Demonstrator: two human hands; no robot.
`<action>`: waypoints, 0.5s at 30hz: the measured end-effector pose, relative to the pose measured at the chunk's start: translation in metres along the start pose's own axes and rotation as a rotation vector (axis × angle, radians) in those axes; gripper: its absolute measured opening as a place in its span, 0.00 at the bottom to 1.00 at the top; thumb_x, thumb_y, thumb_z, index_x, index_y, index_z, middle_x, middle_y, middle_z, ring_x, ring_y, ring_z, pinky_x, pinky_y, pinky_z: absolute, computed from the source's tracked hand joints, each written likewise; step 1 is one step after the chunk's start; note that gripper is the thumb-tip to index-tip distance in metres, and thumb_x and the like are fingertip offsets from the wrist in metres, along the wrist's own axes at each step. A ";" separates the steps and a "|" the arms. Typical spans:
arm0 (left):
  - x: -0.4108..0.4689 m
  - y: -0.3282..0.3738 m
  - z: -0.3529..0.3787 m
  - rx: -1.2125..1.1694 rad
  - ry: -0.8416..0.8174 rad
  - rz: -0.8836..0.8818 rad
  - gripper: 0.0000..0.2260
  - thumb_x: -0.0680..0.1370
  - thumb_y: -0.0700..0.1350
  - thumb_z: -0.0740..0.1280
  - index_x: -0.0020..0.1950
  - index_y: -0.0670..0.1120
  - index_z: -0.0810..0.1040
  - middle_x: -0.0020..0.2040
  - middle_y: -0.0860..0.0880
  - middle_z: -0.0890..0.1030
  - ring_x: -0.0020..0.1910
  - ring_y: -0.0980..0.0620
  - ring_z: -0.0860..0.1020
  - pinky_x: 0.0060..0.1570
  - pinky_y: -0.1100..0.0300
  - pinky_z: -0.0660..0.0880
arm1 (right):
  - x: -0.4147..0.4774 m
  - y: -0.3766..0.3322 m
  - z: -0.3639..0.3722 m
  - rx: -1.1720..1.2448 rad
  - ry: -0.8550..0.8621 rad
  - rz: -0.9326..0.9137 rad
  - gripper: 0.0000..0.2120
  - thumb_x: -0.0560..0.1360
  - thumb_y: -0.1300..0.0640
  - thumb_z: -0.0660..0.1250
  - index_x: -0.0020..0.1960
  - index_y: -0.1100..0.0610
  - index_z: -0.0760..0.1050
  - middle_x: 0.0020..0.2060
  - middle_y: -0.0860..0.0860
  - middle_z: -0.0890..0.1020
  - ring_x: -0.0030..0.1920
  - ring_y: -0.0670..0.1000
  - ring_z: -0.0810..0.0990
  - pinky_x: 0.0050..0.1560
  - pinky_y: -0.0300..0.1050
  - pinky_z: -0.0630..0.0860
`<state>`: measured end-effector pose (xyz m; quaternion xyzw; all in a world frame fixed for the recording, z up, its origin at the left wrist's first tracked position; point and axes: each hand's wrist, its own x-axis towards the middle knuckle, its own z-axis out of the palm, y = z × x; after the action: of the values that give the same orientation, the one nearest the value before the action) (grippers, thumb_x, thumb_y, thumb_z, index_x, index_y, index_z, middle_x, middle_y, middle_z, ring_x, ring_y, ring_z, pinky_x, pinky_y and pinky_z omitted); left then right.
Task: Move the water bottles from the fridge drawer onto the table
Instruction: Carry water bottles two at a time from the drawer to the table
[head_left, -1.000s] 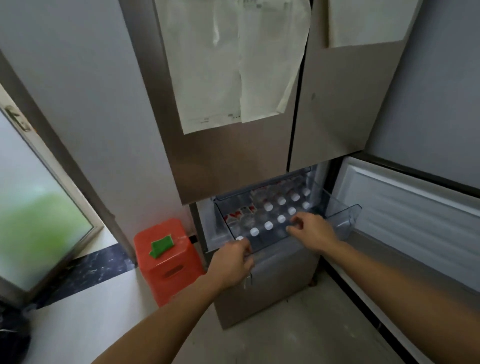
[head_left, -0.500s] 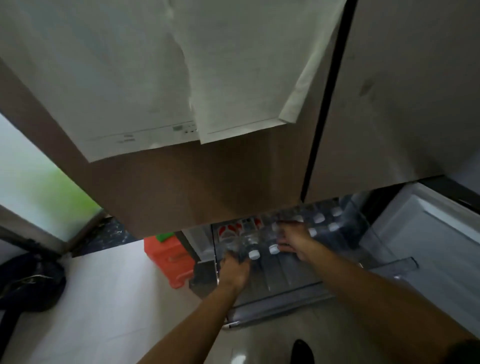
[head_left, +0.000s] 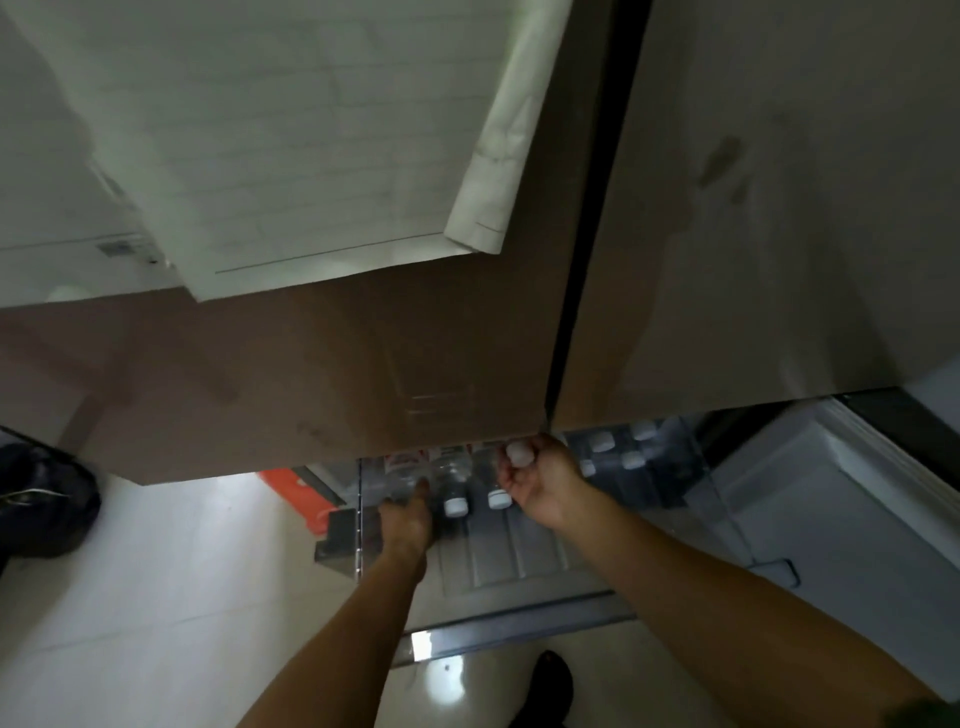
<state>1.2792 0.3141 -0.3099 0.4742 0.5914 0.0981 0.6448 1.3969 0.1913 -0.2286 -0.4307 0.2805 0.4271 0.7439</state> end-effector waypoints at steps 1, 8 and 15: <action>0.007 -0.006 0.001 0.001 0.012 0.000 0.26 0.75 0.56 0.69 0.67 0.42 0.70 0.62 0.40 0.77 0.58 0.38 0.77 0.60 0.40 0.74 | -0.001 0.001 -0.003 0.003 0.032 0.020 0.09 0.80 0.57 0.56 0.44 0.56 0.71 0.34 0.55 0.78 0.33 0.50 0.73 0.27 0.38 0.71; -0.045 0.036 -0.009 0.191 0.149 0.234 0.20 0.79 0.53 0.63 0.62 0.38 0.72 0.57 0.38 0.78 0.56 0.38 0.77 0.59 0.46 0.74 | 0.000 0.017 -0.022 -0.091 0.274 -0.056 0.18 0.77 0.42 0.63 0.38 0.55 0.72 0.24 0.51 0.70 0.23 0.46 0.64 0.21 0.32 0.60; -0.103 0.058 -0.045 0.620 0.196 0.411 0.18 0.80 0.51 0.59 0.63 0.39 0.67 0.59 0.34 0.77 0.58 0.34 0.76 0.55 0.46 0.72 | -0.028 0.018 -0.012 -0.317 0.370 -0.367 0.24 0.73 0.39 0.63 0.52 0.60 0.77 0.44 0.58 0.81 0.38 0.55 0.78 0.38 0.48 0.77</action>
<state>1.2374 0.2966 -0.1923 0.7439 0.5444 0.0867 0.3779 1.3672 0.1745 -0.2189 -0.6554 0.2583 0.2382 0.6686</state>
